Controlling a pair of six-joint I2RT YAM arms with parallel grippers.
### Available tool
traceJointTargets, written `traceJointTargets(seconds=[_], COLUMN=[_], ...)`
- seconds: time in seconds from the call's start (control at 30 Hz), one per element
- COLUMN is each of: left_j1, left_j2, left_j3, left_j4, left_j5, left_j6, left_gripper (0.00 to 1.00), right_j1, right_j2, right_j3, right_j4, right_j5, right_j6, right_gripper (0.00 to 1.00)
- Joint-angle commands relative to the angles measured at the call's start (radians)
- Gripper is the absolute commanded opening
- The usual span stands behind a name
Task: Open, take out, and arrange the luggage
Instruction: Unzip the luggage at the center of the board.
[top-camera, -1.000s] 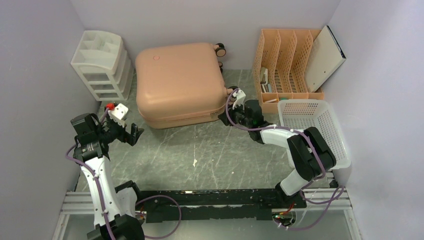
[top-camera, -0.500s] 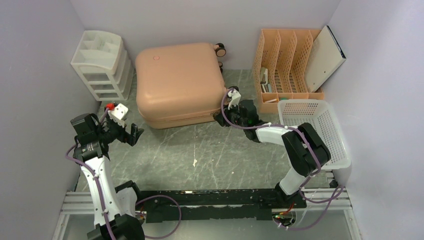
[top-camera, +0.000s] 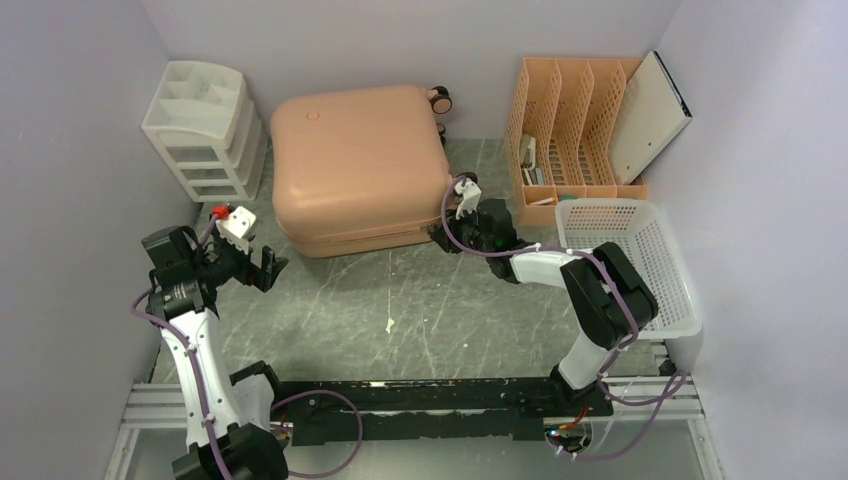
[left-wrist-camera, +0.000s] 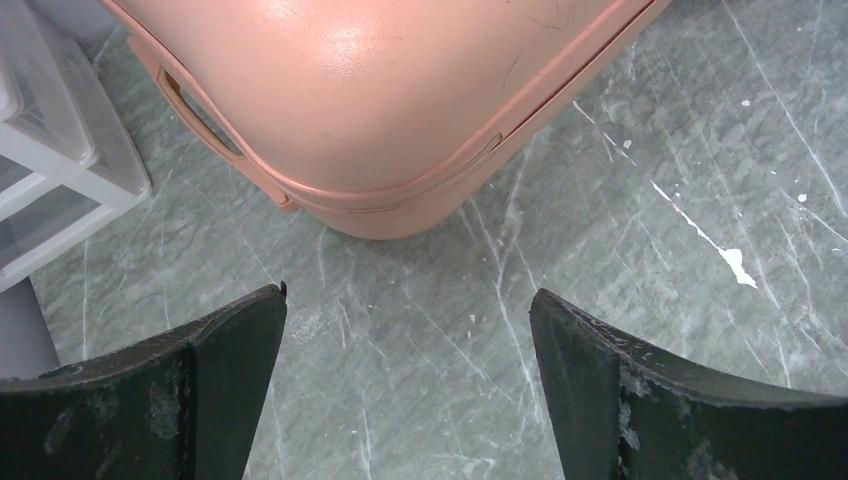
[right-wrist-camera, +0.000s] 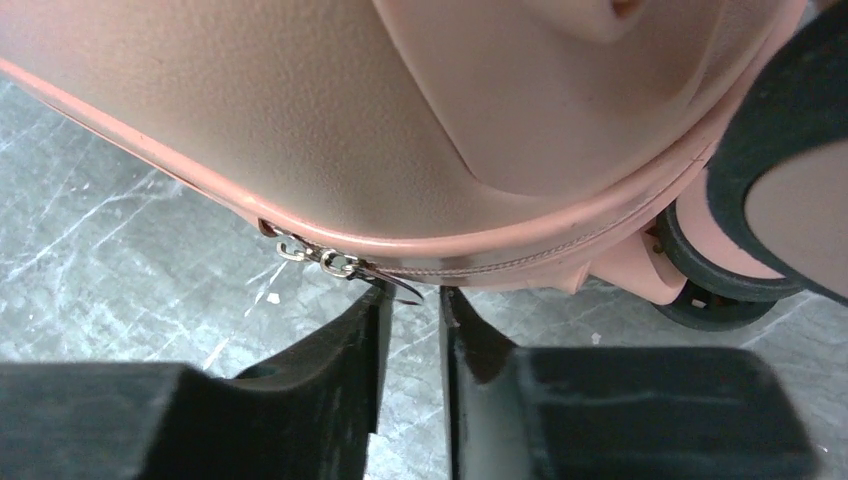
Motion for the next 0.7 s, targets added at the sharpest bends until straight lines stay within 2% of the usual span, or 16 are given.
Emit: traceJointTargets(seconds=[0.0,0.1,0.27,0.4,0.67], left_j1=[0.005,0.006,0.007,0.007,0.007], left_j2=[-0.004,-0.001,0.000,-0.001,0.002], left_j3=[0.006,0.006,0.007,0.007,0.007], left_j4=[0.008,0.008,0.007,0.009,0.010], left_j5=[0.039,0.038,0.037,0.037,0.036], left_j6=[0.016,0.016,0.015,0.011,0.011], left_gripper=[0.97,0.97,0.97,0.97,0.97], right_j1=[-0.002,0.000,0.002,0.004,0.010], right_j2=[-0.008,-0.016,-0.041,-0.053,-0.068], right_j3=[0.050,0.044,0.029,0.023,0.010], right_j4=[0.084,0.098,0.125,0.137,0.156], right_j5=[0.013,0.008,0.000,0.005,0.030], right_j6=[-0.030,-0.030,-0.050,-0.059,-0.080], right_gripper=[0.24,0.22,0.27,0.28,0.06])
